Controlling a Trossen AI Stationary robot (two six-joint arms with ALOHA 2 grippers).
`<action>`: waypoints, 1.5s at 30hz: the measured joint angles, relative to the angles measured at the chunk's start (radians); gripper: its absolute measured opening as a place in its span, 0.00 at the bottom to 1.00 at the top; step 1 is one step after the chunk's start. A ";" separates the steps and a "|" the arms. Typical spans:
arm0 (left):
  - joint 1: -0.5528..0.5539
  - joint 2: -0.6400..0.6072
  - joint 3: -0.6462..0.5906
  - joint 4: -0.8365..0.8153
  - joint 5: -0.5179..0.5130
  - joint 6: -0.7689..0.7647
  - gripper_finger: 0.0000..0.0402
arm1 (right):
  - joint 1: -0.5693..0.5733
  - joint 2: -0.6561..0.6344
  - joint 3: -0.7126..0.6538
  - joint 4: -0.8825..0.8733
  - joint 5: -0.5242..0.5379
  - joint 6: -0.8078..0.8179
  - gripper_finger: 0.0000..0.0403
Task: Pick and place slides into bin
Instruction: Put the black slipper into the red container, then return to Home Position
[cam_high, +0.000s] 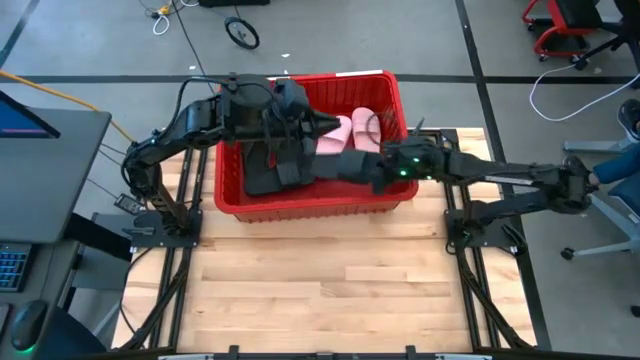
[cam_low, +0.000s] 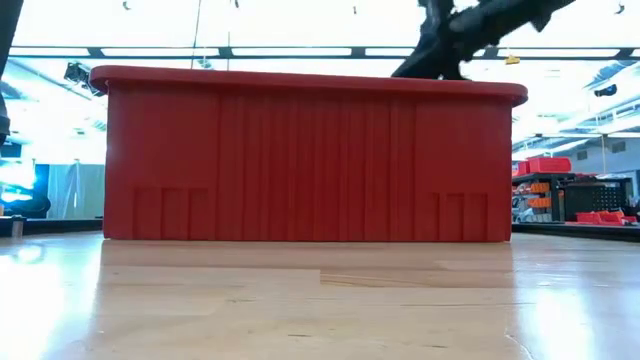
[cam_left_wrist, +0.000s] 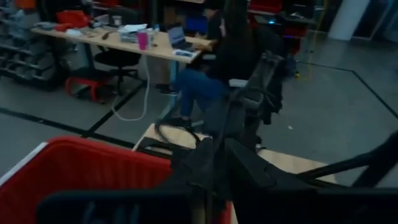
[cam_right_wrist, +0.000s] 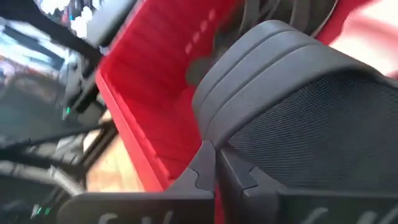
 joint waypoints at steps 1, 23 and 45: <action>0.009 0.000 0.000 -0.005 0.000 0.000 0.11 | -0.014 0.024 0.000 0.002 -0.036 0.000 0.01; 0.109 0.000 0.000 -0.139 0.001 0.052 0.10 | -0.104 0.341 0.004 -0.149 -0.035 0.025 0.20; 0.054 -0.057 0.000 -0.313 0.001 -0.066 0.05 | 0.036 -0.231 0.002 0.469 -0.039 -0.019 0.31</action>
